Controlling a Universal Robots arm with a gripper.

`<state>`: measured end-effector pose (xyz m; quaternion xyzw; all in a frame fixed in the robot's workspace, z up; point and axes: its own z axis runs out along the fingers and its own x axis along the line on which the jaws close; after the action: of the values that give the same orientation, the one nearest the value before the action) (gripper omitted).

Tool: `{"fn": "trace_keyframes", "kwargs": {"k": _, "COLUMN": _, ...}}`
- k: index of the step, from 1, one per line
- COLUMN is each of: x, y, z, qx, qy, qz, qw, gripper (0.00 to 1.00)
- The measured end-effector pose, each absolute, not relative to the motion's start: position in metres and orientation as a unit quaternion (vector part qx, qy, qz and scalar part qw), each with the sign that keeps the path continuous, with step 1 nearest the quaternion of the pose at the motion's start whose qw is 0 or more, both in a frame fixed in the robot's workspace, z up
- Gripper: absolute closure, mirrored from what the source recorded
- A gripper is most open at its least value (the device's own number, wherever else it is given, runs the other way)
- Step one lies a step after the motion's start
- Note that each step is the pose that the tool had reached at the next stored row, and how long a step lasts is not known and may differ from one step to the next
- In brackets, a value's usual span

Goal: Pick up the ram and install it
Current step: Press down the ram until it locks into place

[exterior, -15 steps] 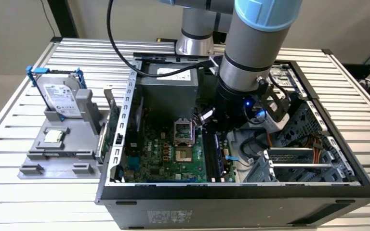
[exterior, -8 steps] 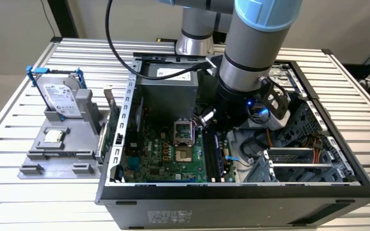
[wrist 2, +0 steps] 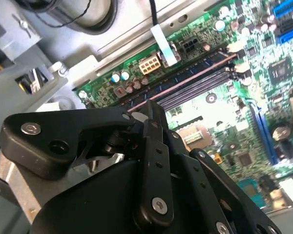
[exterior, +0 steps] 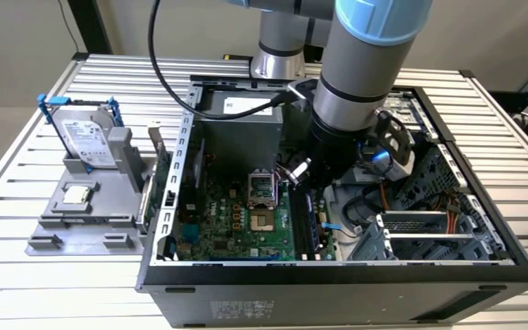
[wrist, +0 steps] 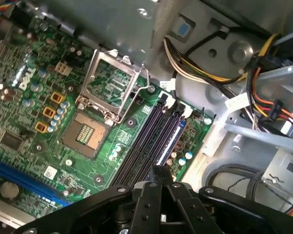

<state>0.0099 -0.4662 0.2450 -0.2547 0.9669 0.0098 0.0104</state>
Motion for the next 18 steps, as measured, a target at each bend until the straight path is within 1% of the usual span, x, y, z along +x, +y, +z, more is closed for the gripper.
{"fn": "trace_keyframes", "kwargs": {"k": 9, "x": 0.0099, "y": -0.4662, "z": 0.245, "qx": -0.333, "qy": 0.943, "qz": 0.011, "qw": 0.01, "gripper": 1.0}}
{"fn": "trace_keyframes", "kwargs": {"k": 18, "x": 0.01, "y": -0.4662, "z": 0.245, "qx": -0.409, "qy": 0.912, "qz": 0.01, "qw": 0.012, "gripper": 1.0}}
